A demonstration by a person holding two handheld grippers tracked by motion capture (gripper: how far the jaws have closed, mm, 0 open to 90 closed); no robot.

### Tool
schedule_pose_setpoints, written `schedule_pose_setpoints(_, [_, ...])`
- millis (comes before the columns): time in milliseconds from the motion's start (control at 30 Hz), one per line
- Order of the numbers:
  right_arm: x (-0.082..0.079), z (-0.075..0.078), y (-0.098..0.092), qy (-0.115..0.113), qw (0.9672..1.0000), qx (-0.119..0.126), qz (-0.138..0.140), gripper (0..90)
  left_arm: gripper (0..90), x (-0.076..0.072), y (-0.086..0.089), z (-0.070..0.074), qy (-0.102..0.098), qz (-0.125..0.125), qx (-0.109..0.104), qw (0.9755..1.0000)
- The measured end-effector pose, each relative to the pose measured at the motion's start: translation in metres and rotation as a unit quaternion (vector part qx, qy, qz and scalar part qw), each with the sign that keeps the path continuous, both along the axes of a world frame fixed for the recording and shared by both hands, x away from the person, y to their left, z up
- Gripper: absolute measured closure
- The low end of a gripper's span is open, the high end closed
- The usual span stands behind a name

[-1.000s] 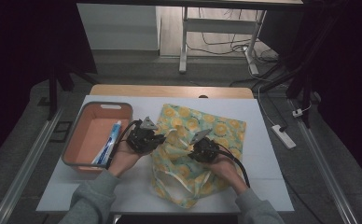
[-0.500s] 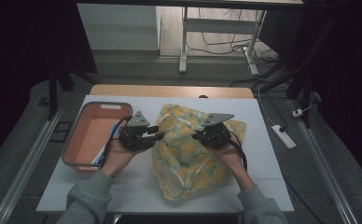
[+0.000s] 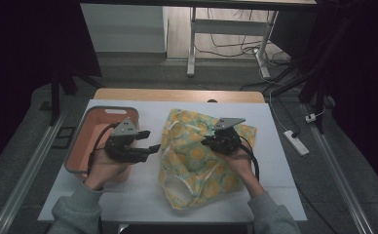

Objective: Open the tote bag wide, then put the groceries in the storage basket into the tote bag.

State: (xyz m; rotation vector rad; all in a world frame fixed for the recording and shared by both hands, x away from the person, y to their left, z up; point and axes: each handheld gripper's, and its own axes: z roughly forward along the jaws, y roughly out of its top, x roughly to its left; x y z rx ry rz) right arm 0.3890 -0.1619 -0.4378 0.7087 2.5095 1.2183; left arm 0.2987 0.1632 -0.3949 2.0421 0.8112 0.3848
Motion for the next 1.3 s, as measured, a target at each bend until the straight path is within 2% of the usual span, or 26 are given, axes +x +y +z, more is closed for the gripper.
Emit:
schedule_pose_setpoints(100, [-0.001, -0.001, 0.001, 0.008, 1.0000, 0.002, 0.002, 86.5, 38.6, -0.001, 0.011, 0.001, 0.004, 0.012, -0.001, 0.9999])
schedule_pose_setpoints(300, [-0.006, 0.003, 0.004, 0.004, 0.9999, 0.007, 0.008, 86.6, 38.4, 0.005, 0.033, -0.001, 0.016, 0.040, 0.008, 0.9991])
schedule_pose_setpoints(433, [-0.008, 0.003, 0.004, 0.002, 0.9999, 0.008, 0.009, 86.5, 38.0, 0.014, 0.045, -0.006, 0.027, 0.063, 0.018, 0.9975])
schedule_pose_setpoints(633, [-0.009, 0.004, 0.002, 0.001, 0.9999, 0.010, 0.010, 86.6, 36.4, 0.027, 0.053, -0.018, 0.046, 0.089, 0.043, 0.9941])
schedule_pose_setpoints(733, [-0.008, 0.004, 0.001, 0.000, 0.9999, 0.012, 0.009, 86.5, 35.8, 0.033, 0.055, -0.024, 0.055, 0.094, 0.051, 0.9928])
schedule_pose_setpoints(867, [-0.007, 0.004, -0.001, 0.000, 0.9999, 0.011, 0.007, 86.5, 35.0, 0.037, 0.058, -0.027, 0.058, 0.101, 0.059, 0.9915])
schedule_pose_setpoints(967, [-0.007, 0.003, -0.002, 0.001, 0.9999, 0.013, 0.006, 86.5, 33.9, 0.043, 0.062, -0.031, 0.065, 0.112, 0.067, 0.9894])
schedule_pose_setpoints(1200, [-0.008, 0.003, -0.002, 0.000, 0.9999, 0.011, 0.006, 86.6, 31.3, 0.059, 0.069, -0.043, 0.087, 0.142, 0.090, 0.9820])
schedule_pose_setpoints(1300, [-0.007, 0.002, -0.001, 0.000, 0.9999, 0.010, 0.007, 86.6, 29.1, 0.065, 0.074, -0.048, 0.098, 0.154, 0.092, 0.9788])
